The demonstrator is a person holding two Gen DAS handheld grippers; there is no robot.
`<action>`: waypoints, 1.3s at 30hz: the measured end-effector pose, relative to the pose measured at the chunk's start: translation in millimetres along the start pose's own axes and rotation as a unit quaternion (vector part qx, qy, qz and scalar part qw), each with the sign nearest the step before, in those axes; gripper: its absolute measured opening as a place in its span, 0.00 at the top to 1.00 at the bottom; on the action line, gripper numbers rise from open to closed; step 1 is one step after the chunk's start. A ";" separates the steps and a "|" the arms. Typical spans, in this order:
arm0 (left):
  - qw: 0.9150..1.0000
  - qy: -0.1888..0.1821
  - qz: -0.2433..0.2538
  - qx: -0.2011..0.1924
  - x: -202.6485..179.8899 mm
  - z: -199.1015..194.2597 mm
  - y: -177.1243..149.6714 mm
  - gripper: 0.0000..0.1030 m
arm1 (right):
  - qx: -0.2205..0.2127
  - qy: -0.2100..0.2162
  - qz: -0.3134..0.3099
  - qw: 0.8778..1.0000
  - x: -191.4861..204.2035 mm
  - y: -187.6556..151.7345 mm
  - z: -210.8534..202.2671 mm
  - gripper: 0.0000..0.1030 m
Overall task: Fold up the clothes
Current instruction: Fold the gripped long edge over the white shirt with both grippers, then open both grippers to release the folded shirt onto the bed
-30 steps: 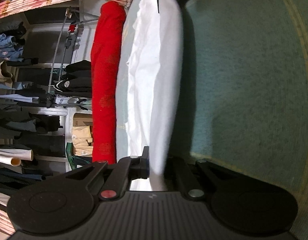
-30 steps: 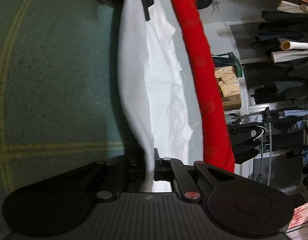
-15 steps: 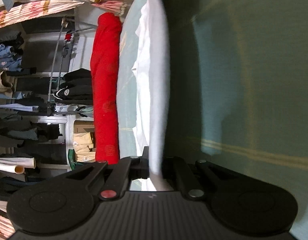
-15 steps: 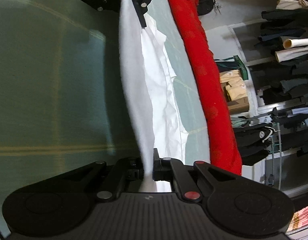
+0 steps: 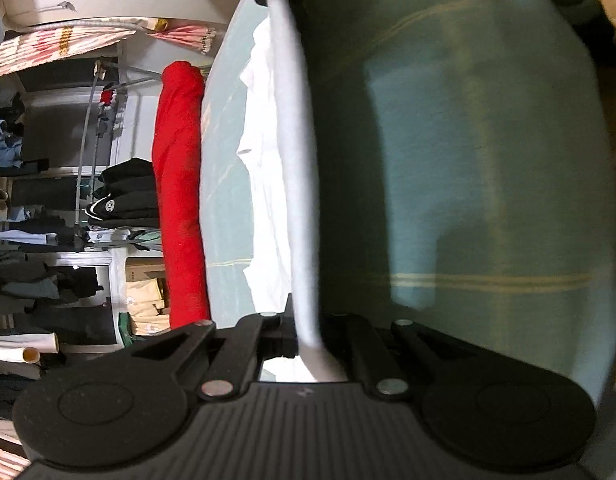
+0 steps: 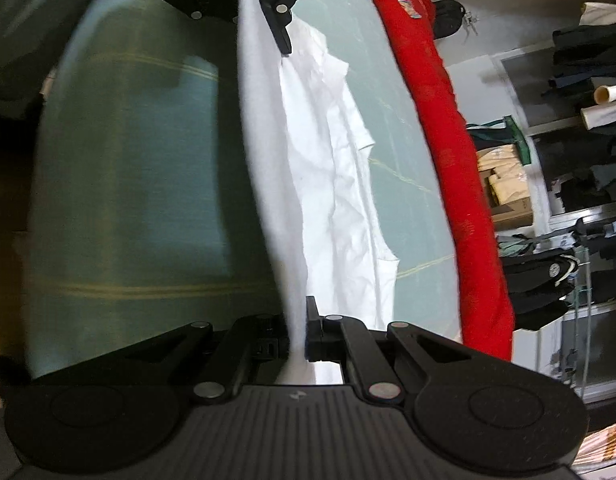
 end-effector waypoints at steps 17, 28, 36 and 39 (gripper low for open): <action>0.931 -0.173 -0.319 0.037 39.9 -51.4 -67.0 0.86 | -0.032 0.132 0.216 0.967 -12.3 -57.6 -43.8 0.39; 0.824 -0.235 -0.515 0.025 10.0 -6.4 -87.4 0.73 | -0.056 0.136 0.475 0.868 -21.0 -86.4 -1.5 0.33; 0.797 -0.214 -0.565 -0.001 45.4 -12.8 -107.5 0.55 | -0.069 0.123 0.545 0.827 -25.9 -112.1 -12.8 0.28; 0.775 -0.212 -0.594 -0.033 64.1 5.0 -92.0 0.50 | -0.108 0.106 0.552 0.820 -53.6 -88.5 -9.0 0.24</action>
Point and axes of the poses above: each gripper's, at about its wrist camera, not at the fingertips, and z roughly the way its jaws point, x to its left, y to its top, the point moved 10 cm from there along z, roughly the way its jaws point, and after that the axes turned 2 degrees about x, right-handed, at the moved point
